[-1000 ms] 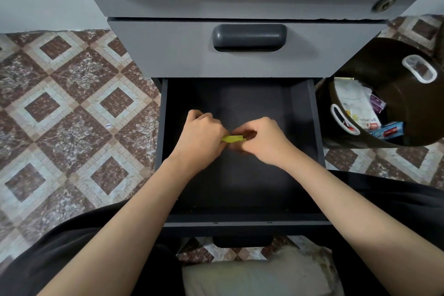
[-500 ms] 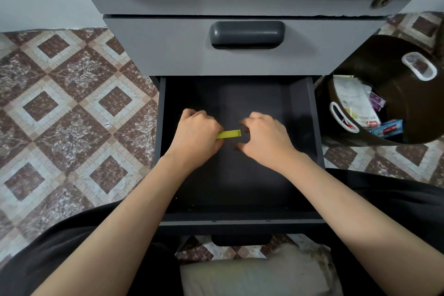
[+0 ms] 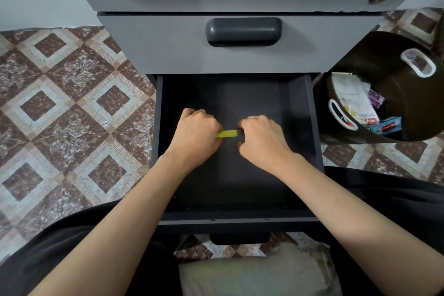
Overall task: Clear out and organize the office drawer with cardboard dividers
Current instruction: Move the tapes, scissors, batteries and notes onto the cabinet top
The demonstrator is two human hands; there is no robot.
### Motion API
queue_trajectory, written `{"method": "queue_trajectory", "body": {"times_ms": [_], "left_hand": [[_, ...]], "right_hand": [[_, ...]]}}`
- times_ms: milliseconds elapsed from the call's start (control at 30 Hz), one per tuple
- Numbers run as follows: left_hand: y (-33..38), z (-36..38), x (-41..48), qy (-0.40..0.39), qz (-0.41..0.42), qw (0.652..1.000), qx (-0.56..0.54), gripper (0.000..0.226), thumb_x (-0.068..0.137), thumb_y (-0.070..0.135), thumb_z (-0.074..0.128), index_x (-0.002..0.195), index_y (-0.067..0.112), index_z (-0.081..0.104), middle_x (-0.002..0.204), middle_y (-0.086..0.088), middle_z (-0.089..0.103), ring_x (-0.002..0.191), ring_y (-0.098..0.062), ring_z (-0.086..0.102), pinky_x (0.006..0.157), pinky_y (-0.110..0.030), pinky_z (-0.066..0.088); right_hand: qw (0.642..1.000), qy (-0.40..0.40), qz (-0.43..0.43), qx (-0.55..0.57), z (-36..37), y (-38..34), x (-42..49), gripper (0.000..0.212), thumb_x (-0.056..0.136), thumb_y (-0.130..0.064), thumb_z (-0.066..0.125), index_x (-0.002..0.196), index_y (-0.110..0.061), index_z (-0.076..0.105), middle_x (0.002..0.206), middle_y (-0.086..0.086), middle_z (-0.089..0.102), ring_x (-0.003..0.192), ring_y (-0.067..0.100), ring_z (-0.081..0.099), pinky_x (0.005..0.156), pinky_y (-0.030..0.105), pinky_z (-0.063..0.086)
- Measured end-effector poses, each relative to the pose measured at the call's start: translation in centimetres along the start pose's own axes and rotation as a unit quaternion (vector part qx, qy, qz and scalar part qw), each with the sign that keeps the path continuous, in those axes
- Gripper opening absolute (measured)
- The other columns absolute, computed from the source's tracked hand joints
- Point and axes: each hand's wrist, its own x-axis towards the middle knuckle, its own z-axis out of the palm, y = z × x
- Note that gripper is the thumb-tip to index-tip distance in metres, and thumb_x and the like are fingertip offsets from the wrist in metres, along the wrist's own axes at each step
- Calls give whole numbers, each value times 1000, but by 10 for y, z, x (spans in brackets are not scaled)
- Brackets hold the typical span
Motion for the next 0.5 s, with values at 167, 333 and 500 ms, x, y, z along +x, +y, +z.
{"method": "queue_trajectory", "body": {"times_ms": [167, 333, 500], "left_hand": [[-1, 0, 0, 2, 1, 1000, -11, 28, 95, 34, 43, 101, 24, 68, 93, 3, 62, 97, -17, 52, 91, -28, 30], [-6, -2, 1, 9, 4, 999, -47, 27, 94, 36, 47, 108, 26, 68, 96, 1, 64, 98, -19, 53, 89, -29, 32], [-10, -7, -1, 49, 39, 991, -116, 22, 89, 33, 58, 103, 23, 73, 87, -7, 67, 89, -27, 56, 81, -37, 39]], "right_hand": [[990, 51, -74, 105, 10, 5, 3, 15, 84, -7, 64, 98, -8, 60, 95, 7, 64, 80, 19, 56, 65, 24, 42], [969, 105, -114, 191, 15, 11, 3, 9, 79, 2, 66, 85, -4, 62, 80, 8, 64, 69, 22, 56, 59, 34, 47], [960, 161, -155, 170, 9, 16, -1, 10, 73, 4, 69, 76, -5, 68, 69, 8, 64, 59, 23, 57, 54, 41, 51]]}}
